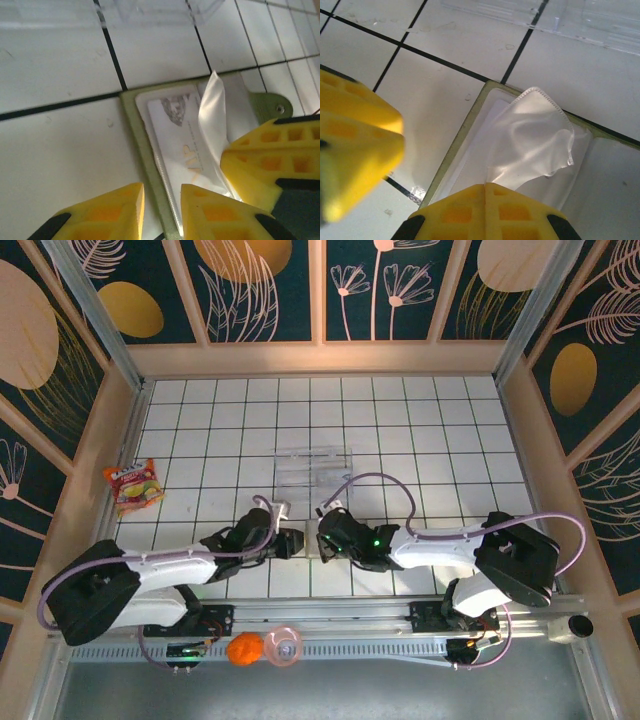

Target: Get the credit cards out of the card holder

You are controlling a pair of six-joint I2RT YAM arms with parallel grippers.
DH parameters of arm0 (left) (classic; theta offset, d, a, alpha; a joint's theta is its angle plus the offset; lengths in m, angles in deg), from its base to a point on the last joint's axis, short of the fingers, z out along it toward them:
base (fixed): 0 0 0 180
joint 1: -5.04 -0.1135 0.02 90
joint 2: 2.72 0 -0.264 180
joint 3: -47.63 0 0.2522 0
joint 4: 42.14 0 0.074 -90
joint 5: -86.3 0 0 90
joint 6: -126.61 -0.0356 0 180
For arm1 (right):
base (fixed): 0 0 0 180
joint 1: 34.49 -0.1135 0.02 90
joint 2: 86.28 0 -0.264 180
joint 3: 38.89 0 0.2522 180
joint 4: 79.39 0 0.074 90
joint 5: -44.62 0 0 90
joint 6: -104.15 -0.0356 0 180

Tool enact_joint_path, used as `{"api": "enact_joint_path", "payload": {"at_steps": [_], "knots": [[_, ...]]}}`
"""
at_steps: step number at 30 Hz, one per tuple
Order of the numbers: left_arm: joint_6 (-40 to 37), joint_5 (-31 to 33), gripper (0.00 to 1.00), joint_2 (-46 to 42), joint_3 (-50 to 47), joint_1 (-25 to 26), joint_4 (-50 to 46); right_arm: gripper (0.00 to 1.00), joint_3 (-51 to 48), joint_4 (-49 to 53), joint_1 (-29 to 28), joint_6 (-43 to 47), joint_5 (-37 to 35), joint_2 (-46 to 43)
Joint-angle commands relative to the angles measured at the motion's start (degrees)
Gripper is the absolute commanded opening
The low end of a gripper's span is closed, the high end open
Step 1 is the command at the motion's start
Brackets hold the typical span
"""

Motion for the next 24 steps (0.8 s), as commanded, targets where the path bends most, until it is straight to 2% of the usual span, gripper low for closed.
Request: {"api": "enact_joint_path", "payload": {"at_steps": [1, 4, 6, 10, 18, 24], "knots": [[1.05, 0.62, 0.23, 2.52, 2.15, 0.73, 1.77, 0.02, -0.94, -2.95, 0.17, -1.24, 0.64, -0.90], [1.25, 0.65, 0.23, 4.61, 2.82, 1.19, 2.13, 0.05, -1.05, -3.25, 0.13, -1.49, 1.22, -1.09], [0.96, -0.39, 0.26, 5.96, 3.61, 1.72, 3.20, 0.17, -1.20, -3.12, 0.12, -1.77, 1.22, -2.00], [0.35, -1.06, 0.27, 7.70, 5.68, 3.12, 3.00, 0.40, -2.07, -1.63, 0.17, -2.44, -0.57, -6.07], [0.25, -2.92, 0.29, 6.85, 9.23, 5.04, 0.28, 0.43, -6.50, 6.26, 0.81, -7.66, -8.02, -19.94], [0.14, -7.89, 0.27, 16.07, 15.62, 8.19, 3.56, 0.42, -9.76, 12.62, 2.34, -11.69, -10.90, -29.29]]}}
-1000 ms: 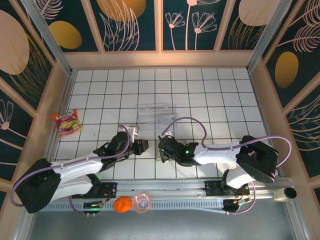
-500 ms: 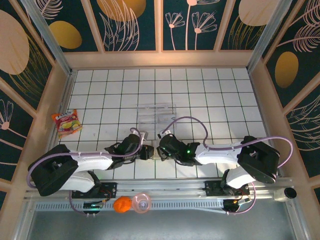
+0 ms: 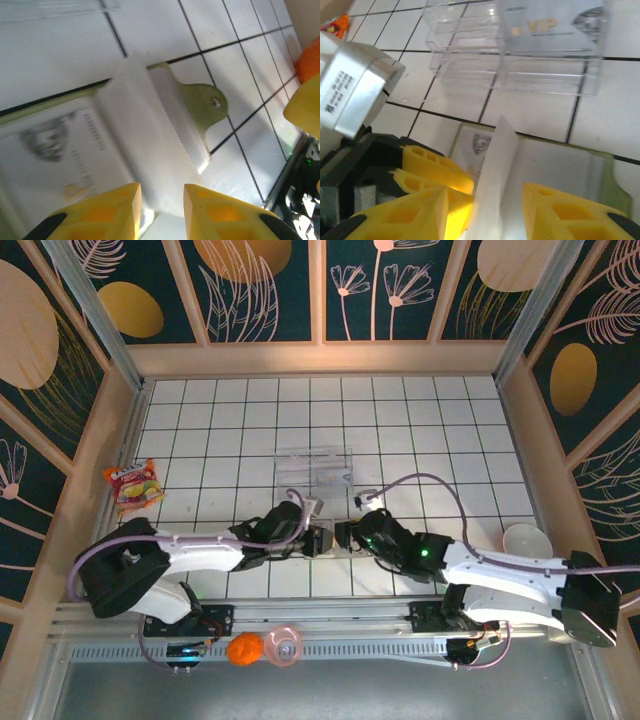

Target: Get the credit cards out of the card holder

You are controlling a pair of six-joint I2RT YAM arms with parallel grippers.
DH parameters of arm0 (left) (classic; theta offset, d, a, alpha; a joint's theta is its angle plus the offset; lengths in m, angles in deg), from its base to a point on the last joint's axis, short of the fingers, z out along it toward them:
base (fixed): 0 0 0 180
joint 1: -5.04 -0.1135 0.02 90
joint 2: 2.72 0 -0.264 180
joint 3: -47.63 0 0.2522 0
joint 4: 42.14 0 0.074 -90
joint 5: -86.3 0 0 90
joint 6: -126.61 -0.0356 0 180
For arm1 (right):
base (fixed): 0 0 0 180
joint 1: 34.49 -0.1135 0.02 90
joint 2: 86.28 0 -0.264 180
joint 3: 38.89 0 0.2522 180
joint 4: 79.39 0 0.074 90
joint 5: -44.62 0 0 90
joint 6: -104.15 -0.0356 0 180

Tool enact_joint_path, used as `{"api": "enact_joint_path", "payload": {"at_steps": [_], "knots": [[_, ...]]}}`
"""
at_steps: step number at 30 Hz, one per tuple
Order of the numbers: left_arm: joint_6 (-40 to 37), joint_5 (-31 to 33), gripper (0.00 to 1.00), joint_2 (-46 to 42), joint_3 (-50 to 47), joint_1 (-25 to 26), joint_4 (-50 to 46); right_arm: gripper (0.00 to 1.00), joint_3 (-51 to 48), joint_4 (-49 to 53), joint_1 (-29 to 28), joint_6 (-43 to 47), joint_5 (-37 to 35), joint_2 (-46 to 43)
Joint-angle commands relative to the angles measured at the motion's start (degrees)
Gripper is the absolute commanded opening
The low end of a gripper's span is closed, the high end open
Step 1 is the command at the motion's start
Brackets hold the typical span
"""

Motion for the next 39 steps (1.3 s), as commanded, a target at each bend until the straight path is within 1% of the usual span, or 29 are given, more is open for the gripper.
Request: {"api": "enact_joint_path", "payload": {"at_steps": [1, 5, 8, 11, 13, 15, 18, 20, 22, 24, 26, 29, 34, 37, 39], "knots": [[-0.52, -3.87, 0.28, 4.63, 4.33, 2.03, 2.46, 0.42, -1.72, 6.37, 0.84, -4.38, -4.63, -3.73], [-0.88, -5.05, 0.28, 10.07, 8.20, 3.24, 2.10, 0.41, -3.12, 8.85, 1.12, -6.41, -5.29, -7.73], [-0.30, -6.61, 0.23, 15.02, 9.33, 3.26, 2.75, 0.38, -3.47, 9.39, 1.39, -6.72, -4.78, -8.75], [0.35, -6.62, 0.24, 13.69, 8.17, 3.26, 6.00, 0.34, -3.35, 9.42, 1.66, -6.81, -4.34, -8.34], [0.52, -4.52, 0.26, 9.02, 6.63, 3.26, 7.82, 0.30, -3.17, 8.88, 1.86, -6.66, -3.85, -7.81], [0.52, -0.86, 0.30, 4.03, 4.79, 3.18, 7.96, 0.28, -2.99, 7.78, 2.22, -6.24, -3.12, -7.30], [1.09, 6.05, 0.30, -5.13, 1.12, 2.62, 6.09, 0.23, -2.72, 4.96, 3.15, -4.65, -0.26, -5.98], [0.80, 9.81, 0.23, -10.38, -0.63, 1.19, 1.80, 0.21, -2.42, 1.13, 4.46, -2.13, 4.94, -3.48], [-1.09, 13.11, 0.21, -13.63, -1.08, -0.19, -4.24, 0.19, -1.32, -1.69, 4.90, -0.52, 9.11, 0.19], [-2.83, 14.77, 0.23, -14.74, -1.15, -1.66, -9.07, 0.17, 0.08, -4.00, 4.88, 0.61, 12.16, 4.72], [-3.61, 15.70, 0.30, -14.78, -2.27, -2.73, -10.74, 0.16, 0.94, -6.72, 4.99, 1.09, 15.99, 9.02], [-3.97, 14.38, 0.33, -13.07, -4.13, -3.76, -9.44, 0.15, 0.61, -9.24, 5.37, -0.31, 19.07, 13.75], [-5.09, 12.12, 0.38, -8.29, -5.09, -4.12, -6.17, 0.14, -3.06, -11.18, 5.91, -3.52, 20.38, 18.33], [-5.62, 12.35, 0.37, -6.06, -5.11, -4.14, -5.93, 0.12, -4.37, -9.81, 6.35, -5.51, 18.68, 20.18], [-5.64, 12.72, 0.31, -5.31, -5.43, -4.21, -5.86, 0.12, -4.74, -9.05, 6.39, -6.32, 17.79, 20.73]]}}
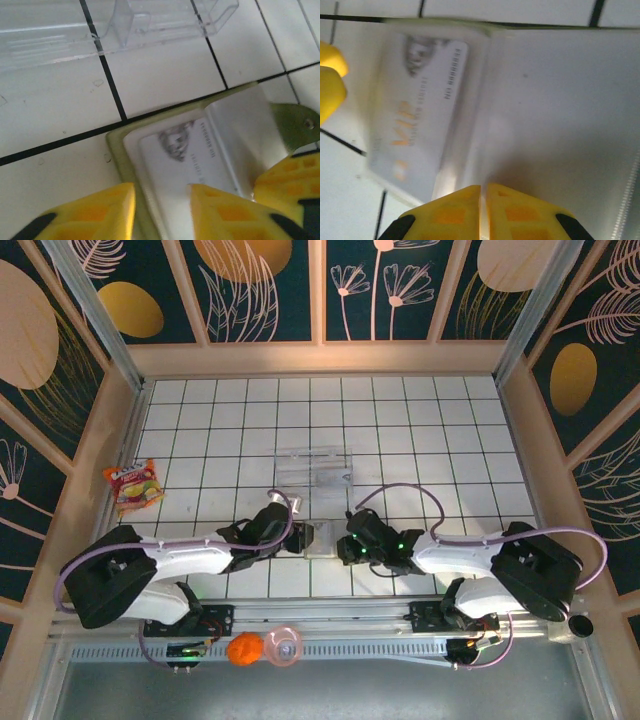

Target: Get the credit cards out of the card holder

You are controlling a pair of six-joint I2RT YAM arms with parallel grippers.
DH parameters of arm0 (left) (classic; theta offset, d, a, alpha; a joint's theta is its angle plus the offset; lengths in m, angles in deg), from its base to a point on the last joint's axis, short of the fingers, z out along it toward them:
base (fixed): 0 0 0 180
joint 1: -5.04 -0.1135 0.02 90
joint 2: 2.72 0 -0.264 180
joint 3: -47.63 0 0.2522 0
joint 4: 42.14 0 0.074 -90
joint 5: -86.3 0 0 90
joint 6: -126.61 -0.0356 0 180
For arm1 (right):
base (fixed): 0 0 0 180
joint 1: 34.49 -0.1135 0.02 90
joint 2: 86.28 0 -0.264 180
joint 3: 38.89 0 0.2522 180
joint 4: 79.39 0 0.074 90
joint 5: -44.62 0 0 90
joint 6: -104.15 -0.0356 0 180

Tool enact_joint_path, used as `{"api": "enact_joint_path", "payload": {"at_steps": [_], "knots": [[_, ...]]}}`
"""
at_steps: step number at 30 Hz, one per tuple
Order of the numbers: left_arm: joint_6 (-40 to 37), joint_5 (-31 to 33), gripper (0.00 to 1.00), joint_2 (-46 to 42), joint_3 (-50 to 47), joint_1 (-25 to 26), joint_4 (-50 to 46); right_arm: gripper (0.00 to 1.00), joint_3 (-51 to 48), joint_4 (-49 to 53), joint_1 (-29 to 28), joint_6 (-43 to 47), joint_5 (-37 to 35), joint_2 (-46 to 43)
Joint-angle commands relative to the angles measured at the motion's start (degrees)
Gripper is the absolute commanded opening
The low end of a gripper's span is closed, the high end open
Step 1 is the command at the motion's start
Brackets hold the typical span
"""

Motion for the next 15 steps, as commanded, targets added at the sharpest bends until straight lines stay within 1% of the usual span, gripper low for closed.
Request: {"api": "enact_joint_path", "payload": {"at_steps": [1, 3, 7, 9, 11, 12, 13, 15], "knots": [[-1.12, -0.16, 0.29, 0.88, -0.62, -0.47, 0.98, 0.12, -1.08, 0.97, 0.29, -2.52, -0.80, 0.88], [-1.12, -0.73, 0.29, 0.13, -1.10, -0.59, 1.57, 0.12, -0.32, 1.61, -0.08, -2.17, -1.26, 0.19], [-0.85, -1.64, 0.38, -3.06, -1.78, -0.53, 2.76, 0.13, 2.89, 3.88, -1.06, 0.15, -3.21, -2.53], [-1.45, -1.57, 0.38, -3.42, -1.53, -0.45, 2.29, 0.14, 4.33, 4.63, -1.09, 1.02, -3.28, -3.71], [-1.92, -1.93, 0.32, -2.80, -1.26, -0.54, 2.42, 0.16, 5.58, 4.59, -0.69, 1.97, -2.60, -4.46], [-1.83, -2.35, 0.31, -2.53, -1.40, -0.54, 3.29, 0.17, 5.97, 4.29, -0.40, 2.25, -2.04, -4.49], [-1.42, -3.09, 0.32, -2.09, -1.52, -0.52, 4.74, 0.19, 6.29, 3.74, 0.23, 2.22, -1.79, -4.40], [-0.75, -4.79, 0.36, -0.75, -1.27, -0.52, 6.84, 0.22, 6.36, 1.89, 1.48, 2.17, 0.45, -3.97]]}}
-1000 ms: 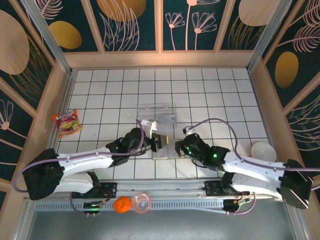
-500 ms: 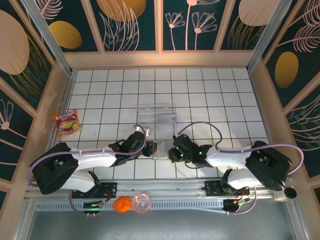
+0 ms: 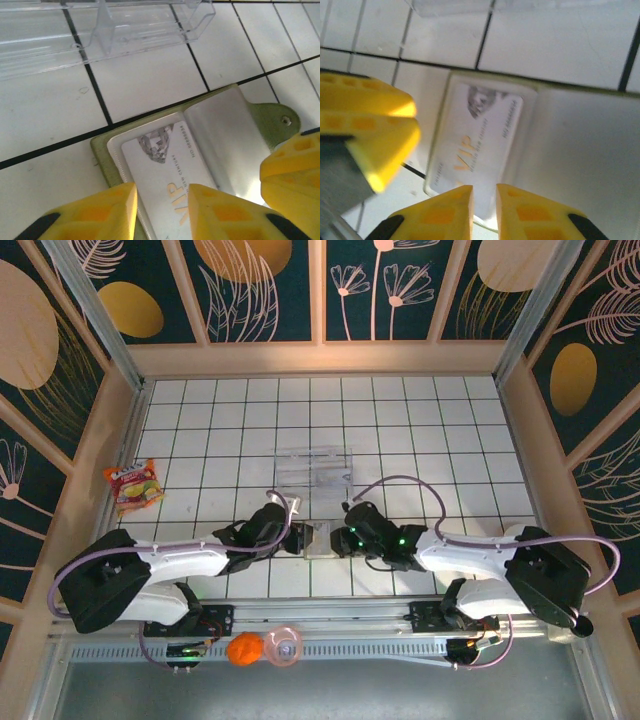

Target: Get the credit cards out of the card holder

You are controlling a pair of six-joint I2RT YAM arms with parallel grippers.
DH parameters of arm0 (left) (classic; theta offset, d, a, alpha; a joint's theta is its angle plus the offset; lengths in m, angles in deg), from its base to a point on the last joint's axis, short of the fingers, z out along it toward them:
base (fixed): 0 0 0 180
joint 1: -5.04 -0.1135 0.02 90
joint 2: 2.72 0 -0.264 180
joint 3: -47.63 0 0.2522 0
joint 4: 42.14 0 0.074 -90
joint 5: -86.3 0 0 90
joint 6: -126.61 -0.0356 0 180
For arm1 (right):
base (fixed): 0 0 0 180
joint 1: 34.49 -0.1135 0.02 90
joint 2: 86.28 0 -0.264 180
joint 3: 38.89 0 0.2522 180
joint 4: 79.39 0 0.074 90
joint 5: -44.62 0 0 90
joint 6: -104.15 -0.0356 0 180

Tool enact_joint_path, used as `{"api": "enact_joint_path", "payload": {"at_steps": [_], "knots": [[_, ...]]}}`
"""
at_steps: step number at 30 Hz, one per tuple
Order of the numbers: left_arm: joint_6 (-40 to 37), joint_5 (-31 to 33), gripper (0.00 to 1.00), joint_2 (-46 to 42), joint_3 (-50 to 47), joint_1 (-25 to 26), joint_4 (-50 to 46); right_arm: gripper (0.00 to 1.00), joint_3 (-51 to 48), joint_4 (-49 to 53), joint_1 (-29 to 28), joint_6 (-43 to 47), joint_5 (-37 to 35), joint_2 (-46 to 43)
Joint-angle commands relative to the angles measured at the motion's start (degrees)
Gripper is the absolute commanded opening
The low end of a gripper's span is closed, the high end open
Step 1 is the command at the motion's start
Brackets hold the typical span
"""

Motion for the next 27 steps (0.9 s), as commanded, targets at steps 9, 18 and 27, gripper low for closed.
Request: {"api": "enact_joint_path", "payload": {"at_steps": [9, 18, 27], "knots": [[-4.74, 5.42, 0.48, 4.66, 3.94, 0.93, -4.07, 0.26, 2.02, -0.66, 3.43, 1.70, 1.99, 1.84], [-8.00, 11.67, 0.43, 7.93, 8.29, 6.77, -7.27, 0.26, -2.68, 1.40, 5.76, 0.77, 0.93, -5.01], [-4.85, 6.46, 0.53, 6.48, 8.38, 7.12, -4.05, 0.26, -4.24, 2.72, 6.66, 1.01, 1.11, -8.10]]}}
